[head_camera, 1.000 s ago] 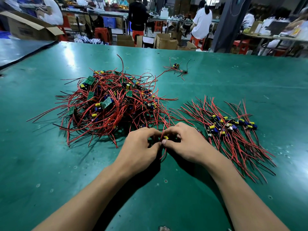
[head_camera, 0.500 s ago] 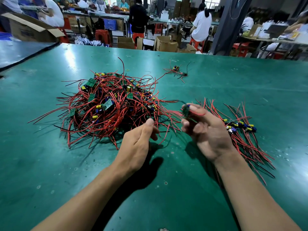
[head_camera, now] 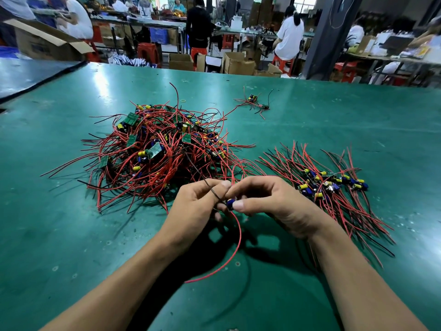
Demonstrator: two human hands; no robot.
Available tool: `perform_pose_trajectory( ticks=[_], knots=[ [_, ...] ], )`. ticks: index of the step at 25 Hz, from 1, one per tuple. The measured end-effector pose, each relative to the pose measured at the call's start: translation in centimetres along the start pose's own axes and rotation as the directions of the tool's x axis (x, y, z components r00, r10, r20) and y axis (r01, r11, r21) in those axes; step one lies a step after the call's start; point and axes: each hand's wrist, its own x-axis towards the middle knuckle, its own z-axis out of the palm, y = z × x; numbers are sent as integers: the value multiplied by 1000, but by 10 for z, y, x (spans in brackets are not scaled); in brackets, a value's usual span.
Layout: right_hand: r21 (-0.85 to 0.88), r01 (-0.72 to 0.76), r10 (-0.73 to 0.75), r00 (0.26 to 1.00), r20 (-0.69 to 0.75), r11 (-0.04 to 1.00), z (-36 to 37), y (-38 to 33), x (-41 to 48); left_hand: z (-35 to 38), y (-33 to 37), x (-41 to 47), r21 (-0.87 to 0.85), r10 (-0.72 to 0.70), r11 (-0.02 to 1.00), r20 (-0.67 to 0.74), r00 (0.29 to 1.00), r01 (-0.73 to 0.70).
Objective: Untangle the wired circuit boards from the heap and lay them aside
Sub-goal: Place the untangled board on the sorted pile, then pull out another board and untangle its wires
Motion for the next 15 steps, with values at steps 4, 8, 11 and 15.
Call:
perform_pose_trajectory(
  ticks=[4, 8, 11, 15],
  knots=[
    [25, -22, 22, 1000, -5, 999, -3, -1, -1, -3, 0, 2, -66, -23, 997, 30, 999, 25],
    [164, -26, 28, 1000, -12, 986, -4, 2, 0, -1, -2, 0, -55, -63, 996, 65, 996, 66],
    [127, -65, 77, 993, -92, 990, -5, 7, 2, 1, -1, -1, -115, -97, 988, 76, 992, 105],
    [134, -92, 108, 988, -114, 987, 1, 12, 6, 3, -2, -4, -116, -110, 985, 127, 986, 125]
  ],
)
